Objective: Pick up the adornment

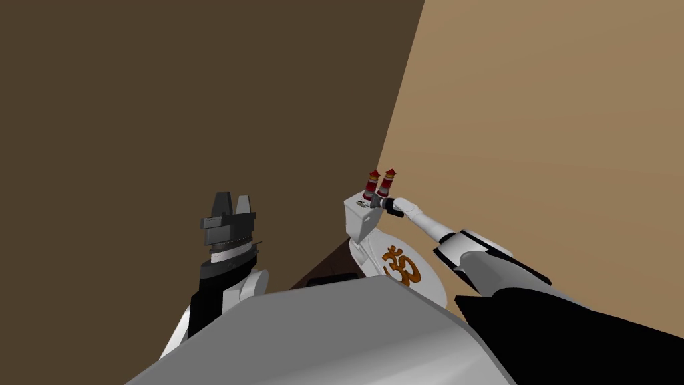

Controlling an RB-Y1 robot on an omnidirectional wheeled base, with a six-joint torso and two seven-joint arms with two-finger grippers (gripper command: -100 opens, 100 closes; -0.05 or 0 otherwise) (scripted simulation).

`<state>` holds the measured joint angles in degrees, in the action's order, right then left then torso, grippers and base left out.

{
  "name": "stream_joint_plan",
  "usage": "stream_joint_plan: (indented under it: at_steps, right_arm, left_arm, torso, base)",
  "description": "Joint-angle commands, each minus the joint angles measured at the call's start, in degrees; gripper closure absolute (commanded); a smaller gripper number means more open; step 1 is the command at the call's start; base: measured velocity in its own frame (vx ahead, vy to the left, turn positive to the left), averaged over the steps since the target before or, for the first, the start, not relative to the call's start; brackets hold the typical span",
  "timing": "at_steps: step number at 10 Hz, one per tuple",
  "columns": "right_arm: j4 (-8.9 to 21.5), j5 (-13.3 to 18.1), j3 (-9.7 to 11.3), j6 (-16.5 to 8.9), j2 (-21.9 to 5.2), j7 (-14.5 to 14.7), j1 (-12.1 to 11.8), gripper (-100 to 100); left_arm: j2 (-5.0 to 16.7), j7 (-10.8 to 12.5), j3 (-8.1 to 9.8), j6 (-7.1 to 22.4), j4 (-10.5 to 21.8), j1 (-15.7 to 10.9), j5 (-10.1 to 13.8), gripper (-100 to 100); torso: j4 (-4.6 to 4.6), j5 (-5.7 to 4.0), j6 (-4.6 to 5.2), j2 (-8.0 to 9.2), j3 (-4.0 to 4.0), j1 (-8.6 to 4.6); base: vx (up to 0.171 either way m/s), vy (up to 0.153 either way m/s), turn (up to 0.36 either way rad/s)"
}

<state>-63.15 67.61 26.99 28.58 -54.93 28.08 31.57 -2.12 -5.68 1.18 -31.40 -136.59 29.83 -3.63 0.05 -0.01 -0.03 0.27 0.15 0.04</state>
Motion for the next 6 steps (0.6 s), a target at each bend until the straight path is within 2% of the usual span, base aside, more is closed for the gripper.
stream_joint_plan:
  at_steps: [1, 2, 3, 6]
  right_arm:
    - [2.07, -0.69, -1.08, -0.22, -0.29, 0.74, -0.37, -100]
    - [1.40, -0.39, -0.62, -0.03, -0.24, 0.37, -0.01, -100]
    - [1.58, -0.43, -0.69, -0.06, -0.26, 0.45, 0.01, 100]
    - [1.55, -0.45, -0.68, -0.04, -0.23, 0.40, -0.01, 100]
  left_arm:
    - [0.00, 0.00, 0.00, 0.00, 0.00, 0.00, 0.00, 0]
    - [0.00, 0.00, 0.00, 0.00, 0.00, 0.00, 0.00, 0]
    - [0.00, 0.00, 0.01, 0.00, 0.00, 0.01, 0.00, 0]
    - [0.00, 0.00, 0.01, 0.00, 0.00, 0.01, 0.00, 0]
  torso:
    - [0.00, 0.00, 0.00, 0.00, 0.00, 0.00]
    - [0.01, 0.00, -0.04, 0.05, 0.03, 0.01]
    - [0.00, -0.01, 0.02, -0.03, -0.01, 0.01]
    - [-0.02, 0.01, 0.02, -0.14, -0.07, 0.02]
  base:
    - [-0.074, -0.002, 0.299]
    - [-0.034, -0.006, 0.057]
    - [-0.009, 0.001, -0.009]
    - [0.000, 0.000, 0.000]
